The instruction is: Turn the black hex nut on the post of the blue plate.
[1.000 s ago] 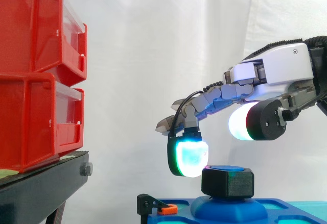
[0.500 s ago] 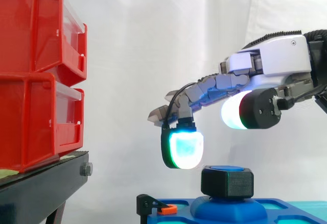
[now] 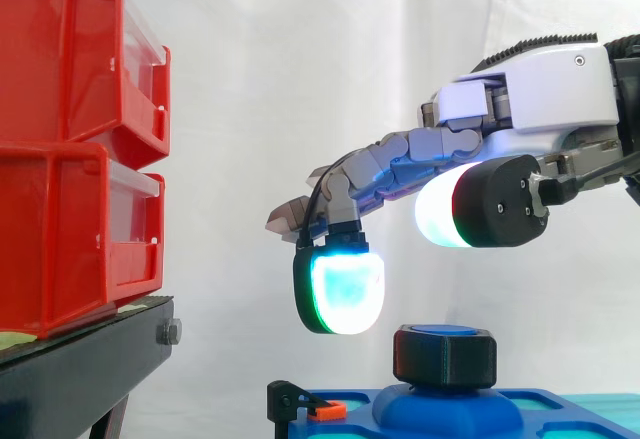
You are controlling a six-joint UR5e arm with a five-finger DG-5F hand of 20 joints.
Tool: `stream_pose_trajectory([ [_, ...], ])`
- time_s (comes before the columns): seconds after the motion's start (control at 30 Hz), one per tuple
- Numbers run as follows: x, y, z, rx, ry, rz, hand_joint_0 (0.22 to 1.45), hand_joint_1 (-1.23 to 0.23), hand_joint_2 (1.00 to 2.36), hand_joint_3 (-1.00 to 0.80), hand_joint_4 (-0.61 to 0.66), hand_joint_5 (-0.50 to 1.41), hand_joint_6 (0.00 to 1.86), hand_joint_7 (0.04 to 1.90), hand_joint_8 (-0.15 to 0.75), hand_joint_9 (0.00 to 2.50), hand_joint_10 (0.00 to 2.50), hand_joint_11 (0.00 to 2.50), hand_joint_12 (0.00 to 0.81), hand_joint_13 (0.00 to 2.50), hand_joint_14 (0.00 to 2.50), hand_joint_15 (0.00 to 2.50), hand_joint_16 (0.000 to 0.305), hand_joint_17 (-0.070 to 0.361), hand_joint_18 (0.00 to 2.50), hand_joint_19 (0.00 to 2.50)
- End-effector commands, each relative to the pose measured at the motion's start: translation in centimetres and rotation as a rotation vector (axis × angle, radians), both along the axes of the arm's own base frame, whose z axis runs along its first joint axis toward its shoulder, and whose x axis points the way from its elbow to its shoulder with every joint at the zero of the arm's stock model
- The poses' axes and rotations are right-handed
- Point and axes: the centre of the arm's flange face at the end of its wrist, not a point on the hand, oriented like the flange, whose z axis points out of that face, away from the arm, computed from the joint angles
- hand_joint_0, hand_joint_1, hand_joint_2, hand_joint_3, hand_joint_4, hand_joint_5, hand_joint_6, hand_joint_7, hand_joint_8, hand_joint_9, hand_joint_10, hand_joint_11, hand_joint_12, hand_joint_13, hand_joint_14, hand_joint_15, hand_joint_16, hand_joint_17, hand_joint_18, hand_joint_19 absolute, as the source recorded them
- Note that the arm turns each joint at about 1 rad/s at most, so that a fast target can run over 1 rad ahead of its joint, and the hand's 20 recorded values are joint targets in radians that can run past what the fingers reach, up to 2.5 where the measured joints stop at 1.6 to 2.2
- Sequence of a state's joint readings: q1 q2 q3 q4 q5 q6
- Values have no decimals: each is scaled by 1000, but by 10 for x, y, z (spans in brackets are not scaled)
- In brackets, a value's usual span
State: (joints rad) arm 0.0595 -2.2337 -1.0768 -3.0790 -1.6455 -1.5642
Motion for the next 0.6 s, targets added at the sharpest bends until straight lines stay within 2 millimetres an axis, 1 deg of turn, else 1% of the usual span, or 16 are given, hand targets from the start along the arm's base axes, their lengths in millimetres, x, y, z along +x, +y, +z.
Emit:
stream_pose_trajectory([
  [0.0, 0, 10, -1, -3, 12, -4, 453, -180, 1000, -500, 192, -189, 500, 1161, 219, 205, 0, 0, 351, 276, 0, 35, 51, 116, 0, 0],
  [0.03, -1, 13, -2, -5, 21, -2, 452, -179, 1000, -500, 195, -189, 500, 1166, 219, 205, 0, 0, 351, 276, 0, 39, 51, 116, 0, 0],
  [0.37, -4, 14, -13, -6, 41, 1, 453, -184, 1000, -500, 194, -187, 500, 1177, 219, 205, 0, 0, 351, 277, 0, 35, 51, 116, 0, 0],
  [0.57, -6, 7, -14, -5, 47, -1, 454, -189, 1000, -500, 191, -186, 500, 1188, 219, 205, 0, 0, 350, 278, 1, 36, 51, 115, 0, 0],
])
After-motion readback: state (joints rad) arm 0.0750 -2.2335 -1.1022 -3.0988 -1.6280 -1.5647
